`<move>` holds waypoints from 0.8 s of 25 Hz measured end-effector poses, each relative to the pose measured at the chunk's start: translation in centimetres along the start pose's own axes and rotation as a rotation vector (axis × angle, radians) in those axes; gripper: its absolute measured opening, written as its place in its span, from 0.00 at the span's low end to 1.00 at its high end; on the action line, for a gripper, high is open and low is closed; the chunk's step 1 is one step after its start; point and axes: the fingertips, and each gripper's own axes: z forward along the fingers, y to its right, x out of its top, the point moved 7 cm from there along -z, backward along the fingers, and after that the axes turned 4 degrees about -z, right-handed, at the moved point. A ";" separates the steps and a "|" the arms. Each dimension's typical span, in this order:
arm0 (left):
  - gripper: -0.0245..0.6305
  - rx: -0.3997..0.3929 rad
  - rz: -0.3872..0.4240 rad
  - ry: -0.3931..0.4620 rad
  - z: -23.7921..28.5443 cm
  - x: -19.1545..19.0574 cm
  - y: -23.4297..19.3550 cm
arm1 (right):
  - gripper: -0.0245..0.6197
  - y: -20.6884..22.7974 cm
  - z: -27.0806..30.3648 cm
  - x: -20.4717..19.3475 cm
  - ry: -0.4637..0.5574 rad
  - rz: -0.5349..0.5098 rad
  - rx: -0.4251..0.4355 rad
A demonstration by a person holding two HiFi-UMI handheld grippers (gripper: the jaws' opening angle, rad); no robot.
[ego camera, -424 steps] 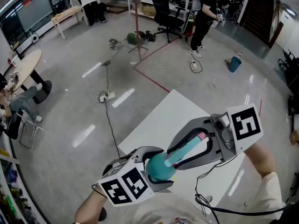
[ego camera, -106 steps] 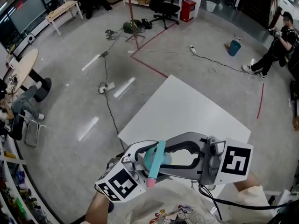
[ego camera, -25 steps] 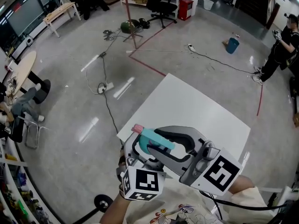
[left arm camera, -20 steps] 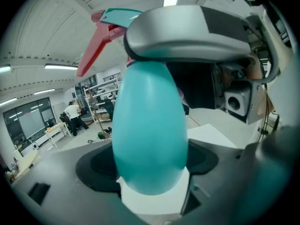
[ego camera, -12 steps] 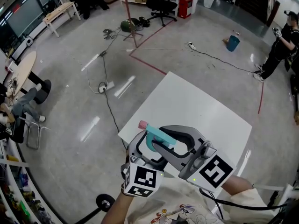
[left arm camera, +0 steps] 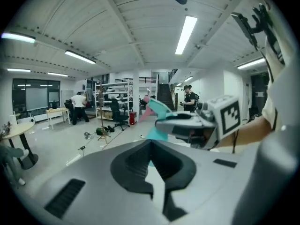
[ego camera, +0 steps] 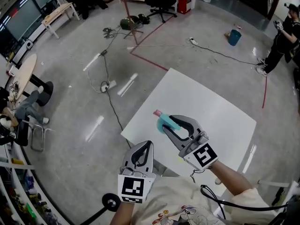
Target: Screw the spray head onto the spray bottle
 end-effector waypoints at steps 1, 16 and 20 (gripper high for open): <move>0.05 -0.004 -0.010 -0.006 0.0 -0.1 0.1 | 0.25 0.2 0.5 -1.6 -0.010 -0.004 -0.011; 0.05 -0.038 -0.003 -0.101 0.1 -2.9 0.9 | 0.25 -0.5 6.1 -22.4 -0.225 0.112 -0.112; 0.05 -0.027 -0.012 -0.101 0.4 -3.9 0.4 | 0.25 -0.7 5.7 -23.9 -0.180 0.104 -0.130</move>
